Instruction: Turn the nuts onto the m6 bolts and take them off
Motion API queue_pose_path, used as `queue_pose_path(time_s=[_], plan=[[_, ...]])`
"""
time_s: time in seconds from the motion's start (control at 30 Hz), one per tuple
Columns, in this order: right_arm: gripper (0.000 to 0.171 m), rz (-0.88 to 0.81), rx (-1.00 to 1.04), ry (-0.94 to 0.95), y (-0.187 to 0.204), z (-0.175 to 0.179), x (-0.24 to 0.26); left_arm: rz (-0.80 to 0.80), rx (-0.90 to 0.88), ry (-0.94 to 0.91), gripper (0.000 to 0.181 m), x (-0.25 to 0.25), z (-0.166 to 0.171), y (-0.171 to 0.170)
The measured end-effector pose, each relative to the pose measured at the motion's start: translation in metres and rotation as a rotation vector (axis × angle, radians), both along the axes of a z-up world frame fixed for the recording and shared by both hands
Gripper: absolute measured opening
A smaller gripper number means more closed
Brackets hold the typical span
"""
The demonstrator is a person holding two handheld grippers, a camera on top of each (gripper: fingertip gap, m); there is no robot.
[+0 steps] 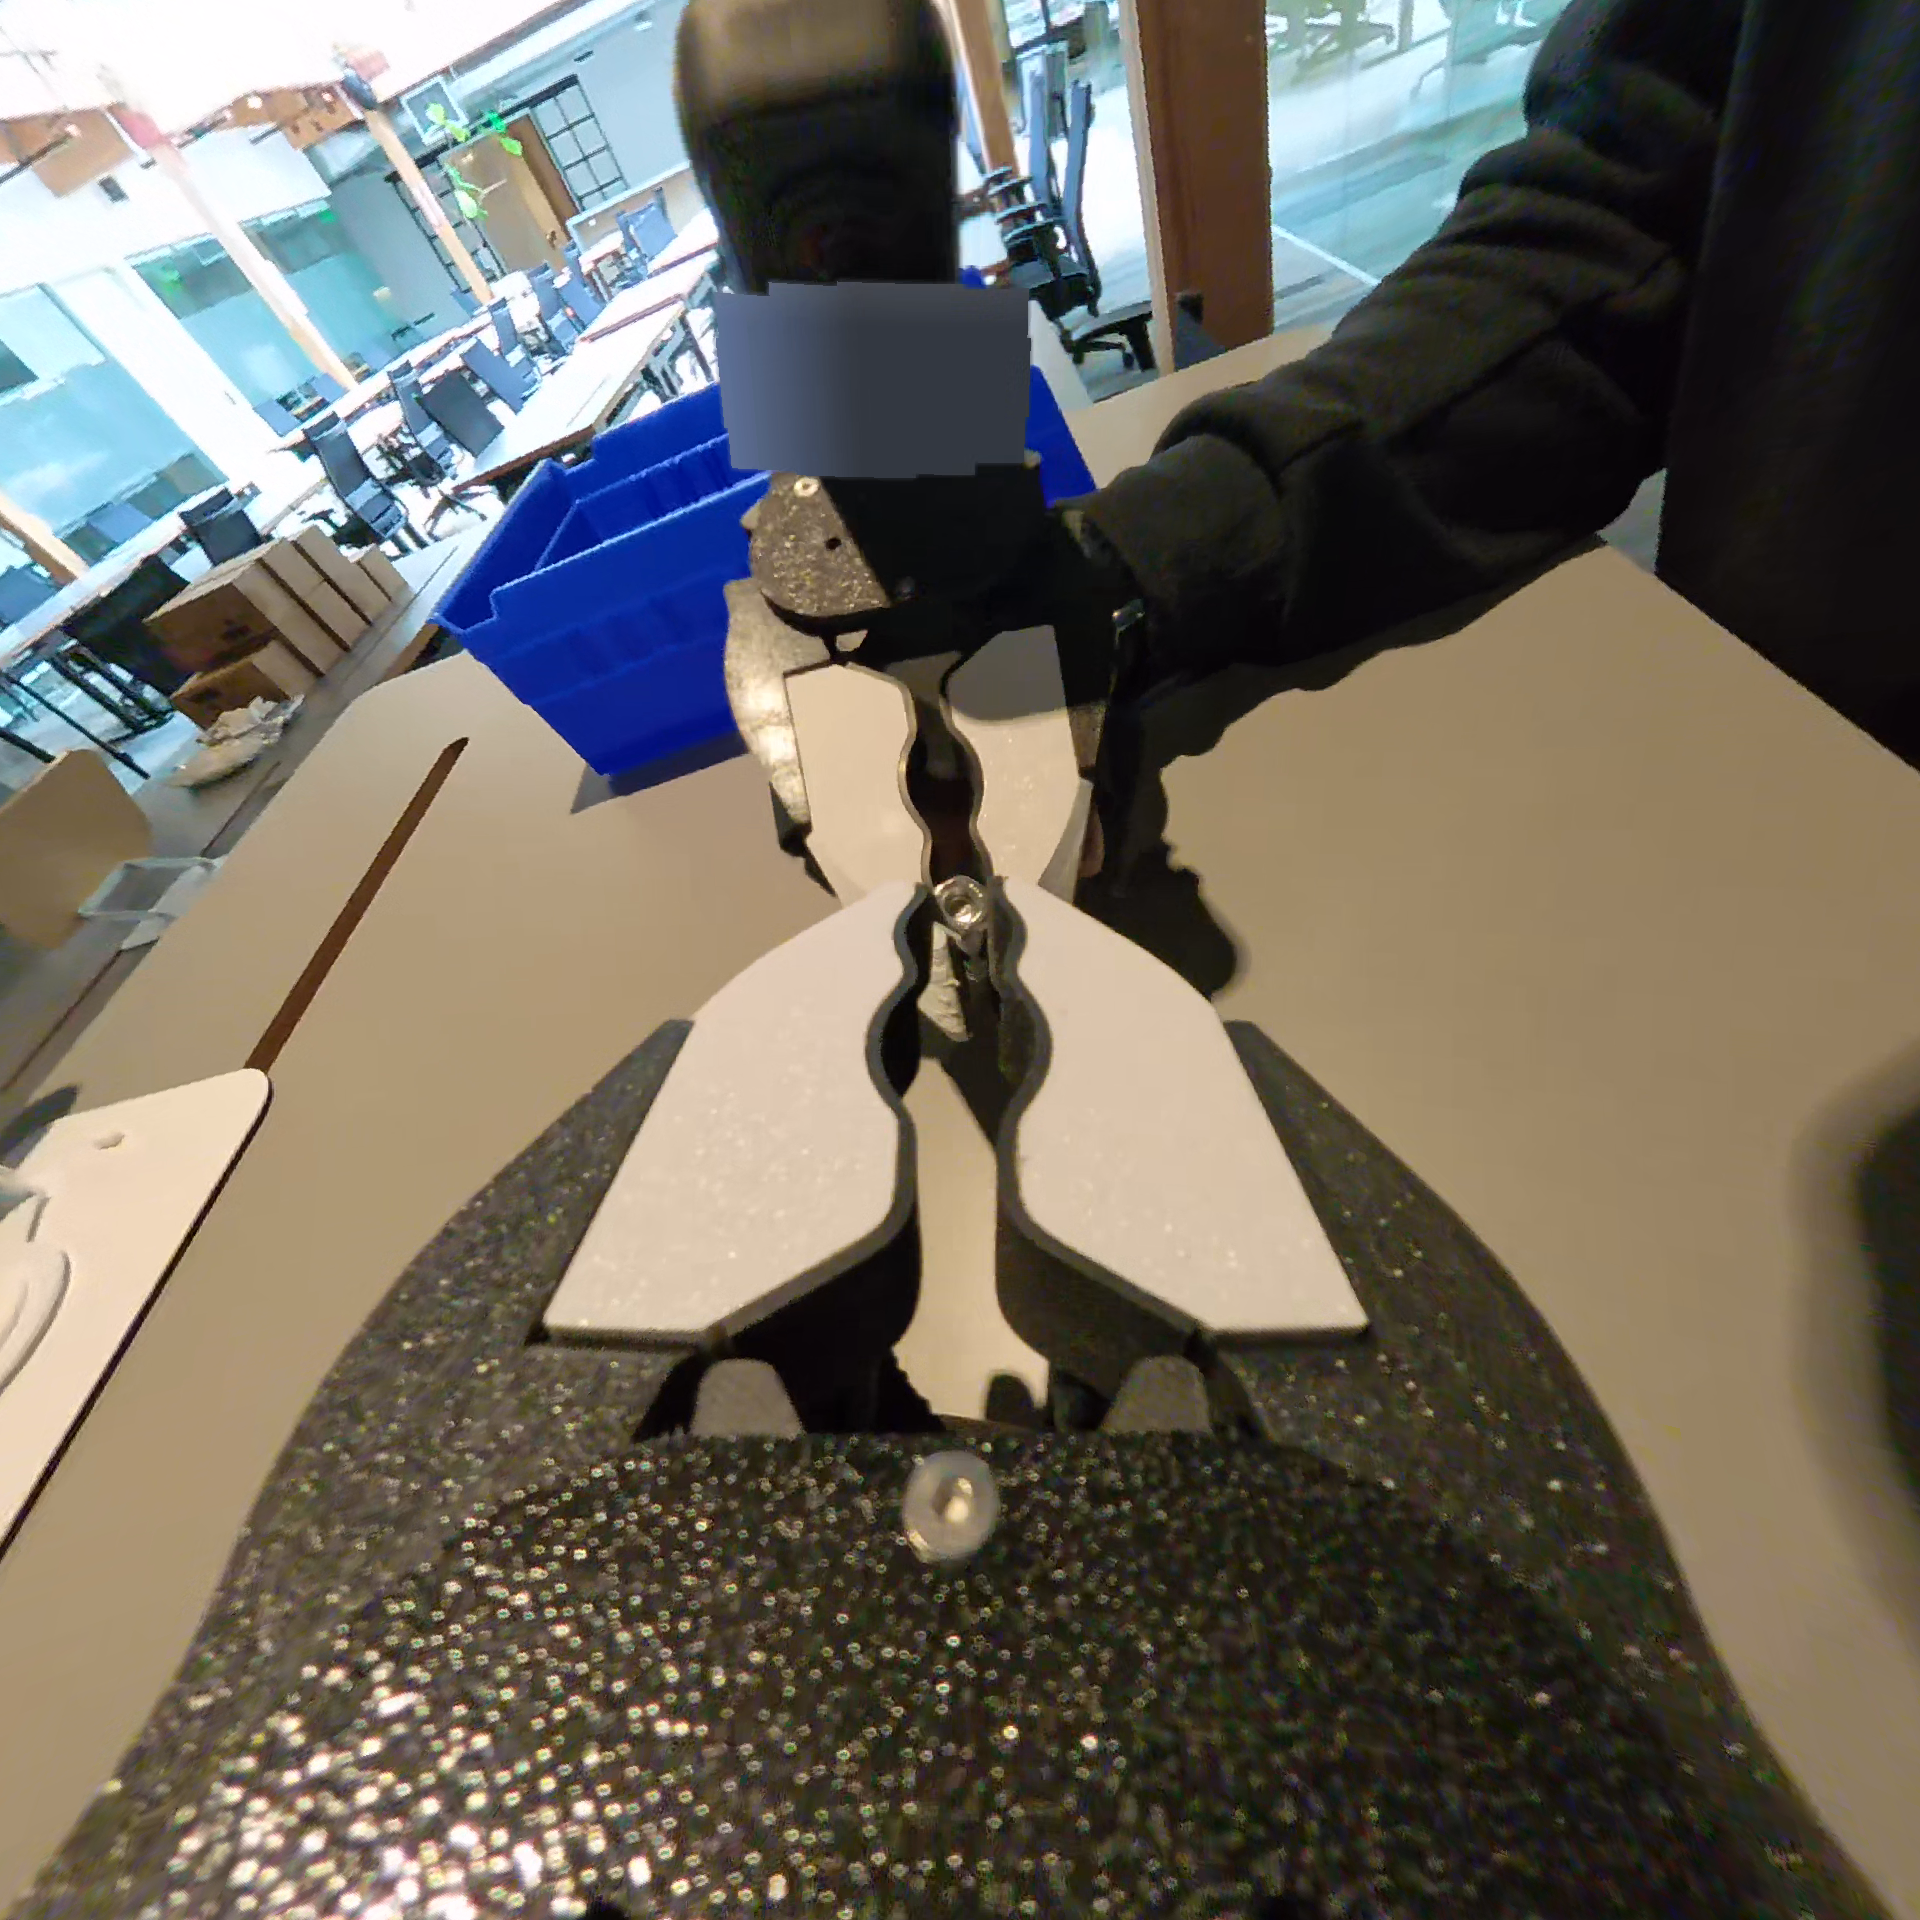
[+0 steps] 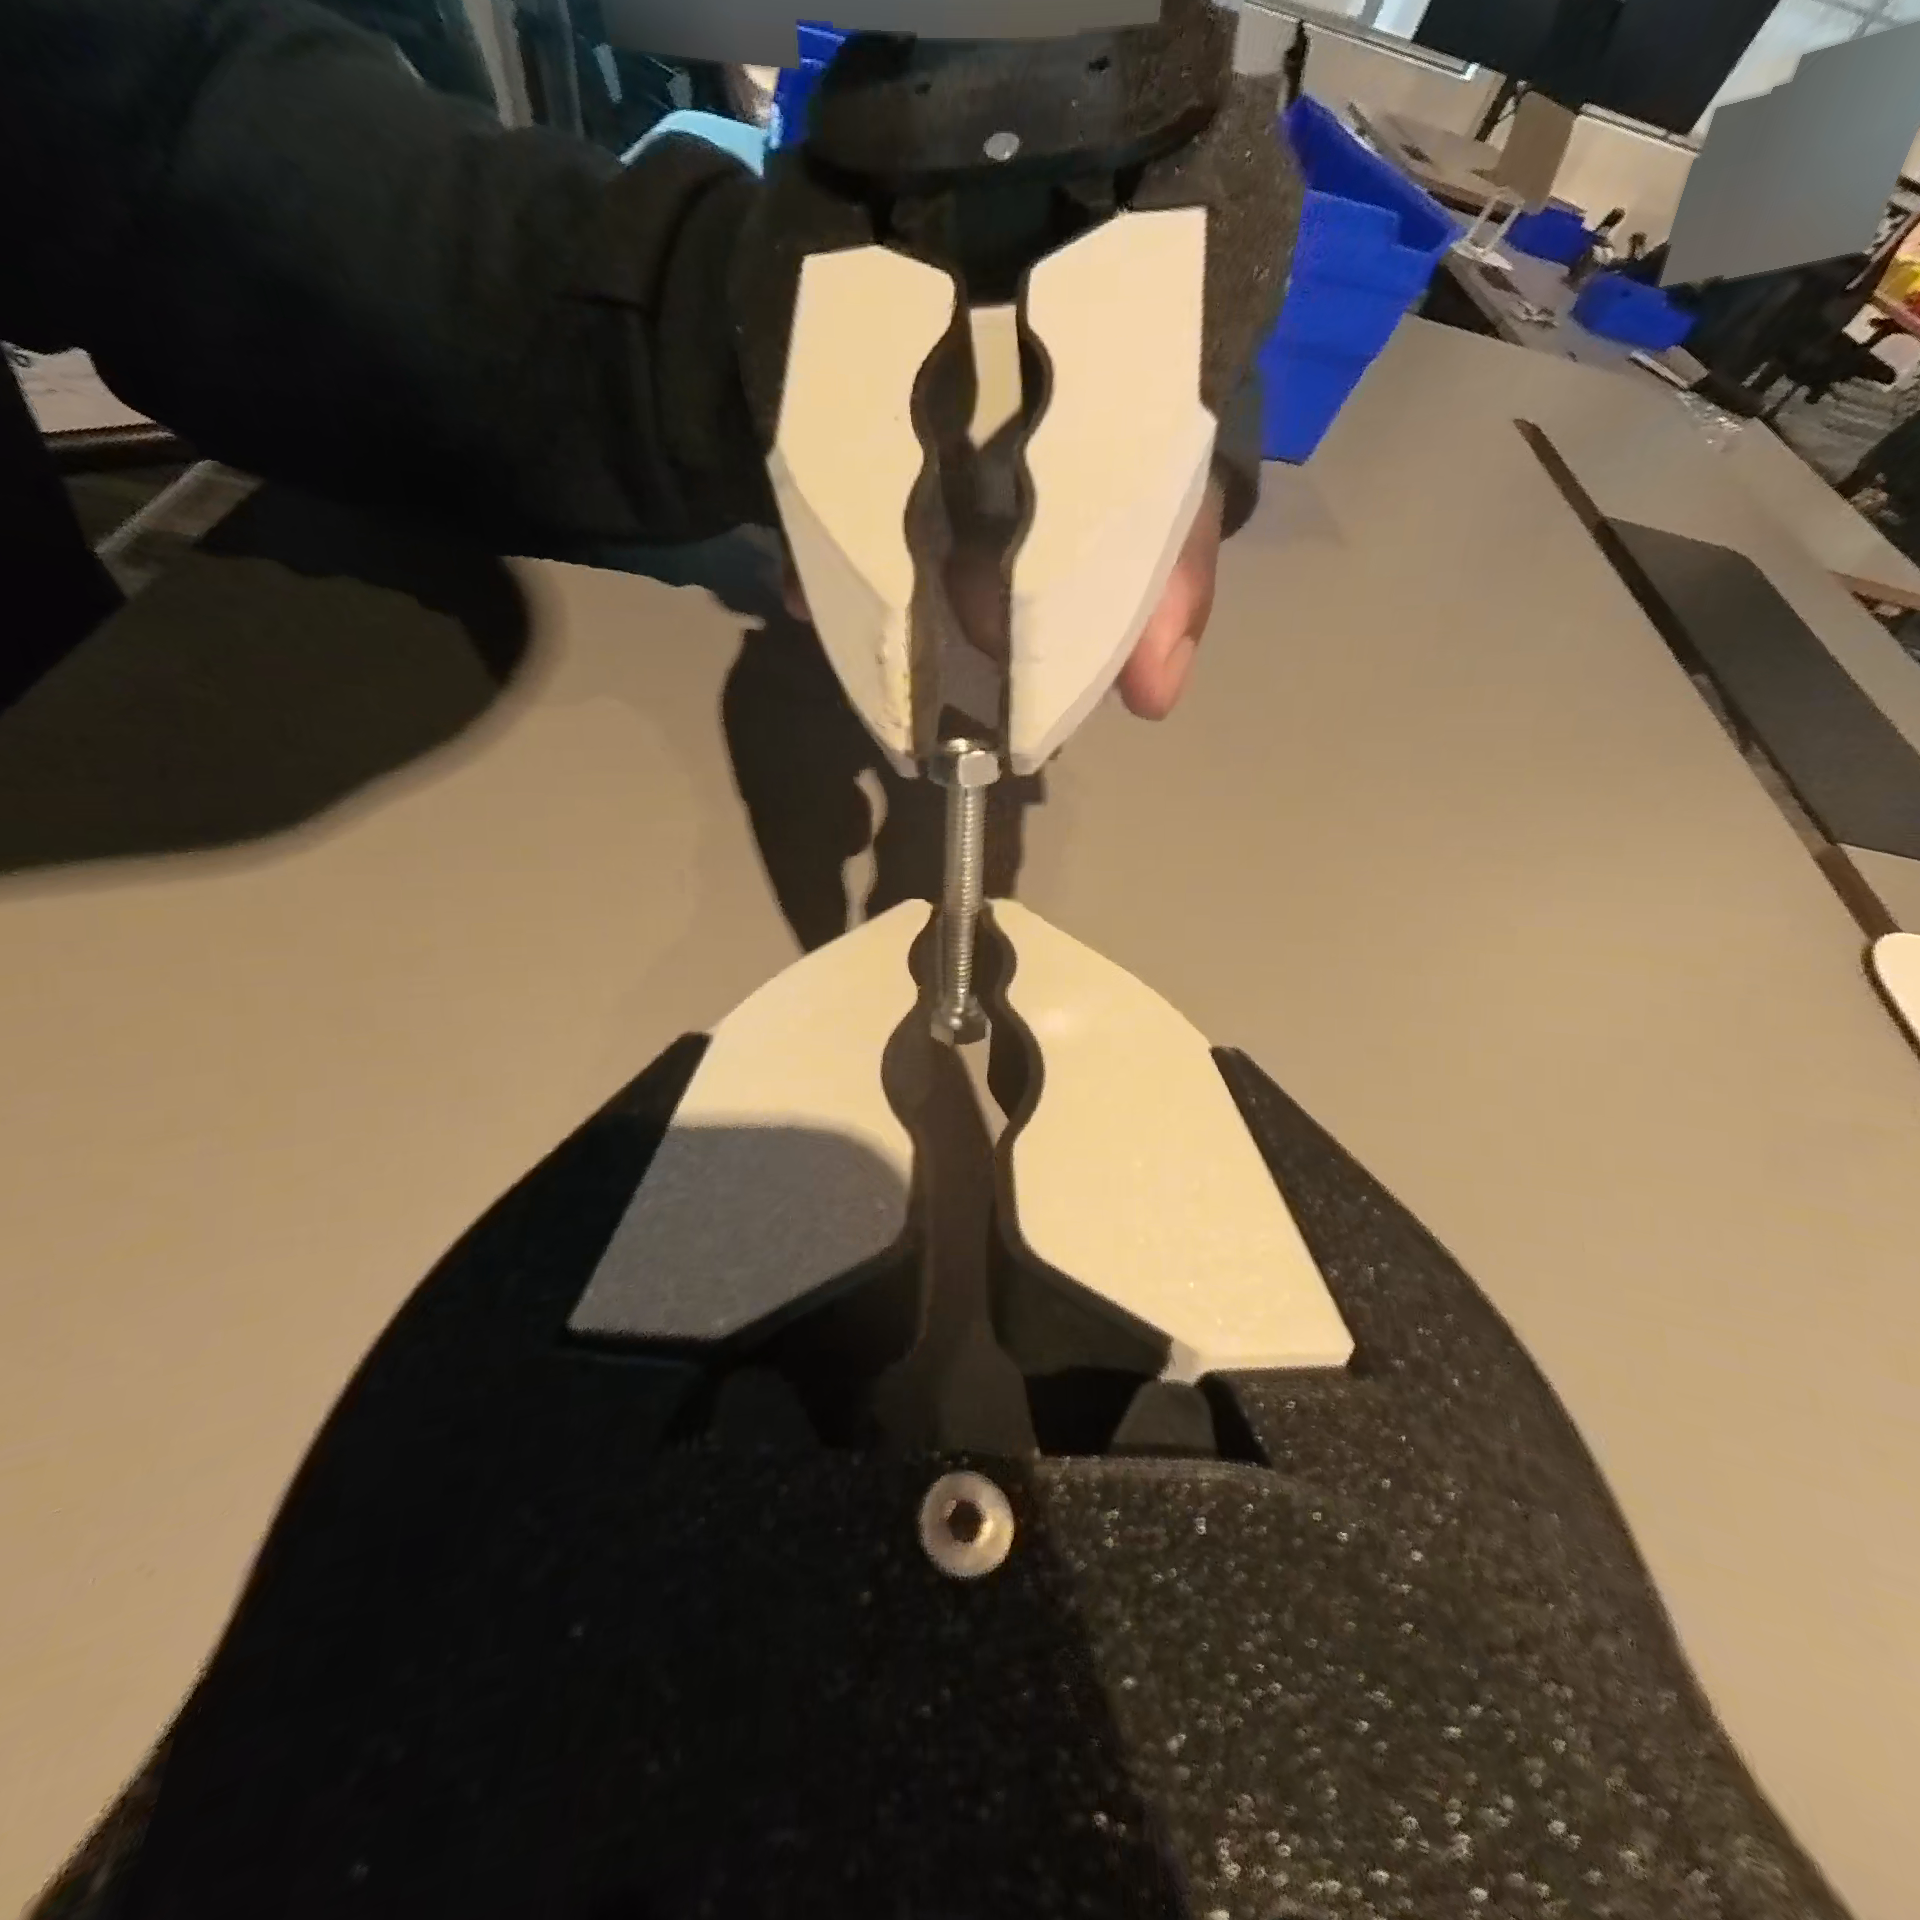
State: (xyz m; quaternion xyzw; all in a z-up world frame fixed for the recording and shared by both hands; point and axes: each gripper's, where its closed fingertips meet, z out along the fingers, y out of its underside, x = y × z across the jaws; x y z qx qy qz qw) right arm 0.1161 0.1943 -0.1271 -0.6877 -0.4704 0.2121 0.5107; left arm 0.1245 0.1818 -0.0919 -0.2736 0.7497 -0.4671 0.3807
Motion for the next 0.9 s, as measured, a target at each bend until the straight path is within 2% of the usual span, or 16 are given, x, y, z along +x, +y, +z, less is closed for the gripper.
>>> queue_pose_path(time_s=[0.27,0.53,0.63,0.9], plan=[[0.005,0.05,-0.028,0.046,-0.0072,0.0037,-0.0042,-0.031,-0.042,-0.011,0.01,-0.0022,0.0038,-0.0056],[0.005,0.045,-0.021,0.059,-0.0067,0.0062,-0.0051,-0.006,-0.055,0.002,0.019,0.0022,0.0018,-0.0052],[0.005,0.044,-0.021,0.065,-0.0067,0.0072,-0.0047,-0.023,-0.056,0.014,0.011,0.0011,-0.0003,-0.0077],[0.005,0.033,-0.024,0.056,-0.0057,0.0053,-0.0026,-0.019,-0.078,0.029,0.011,0.0019,-0.0019,-0.0059]])
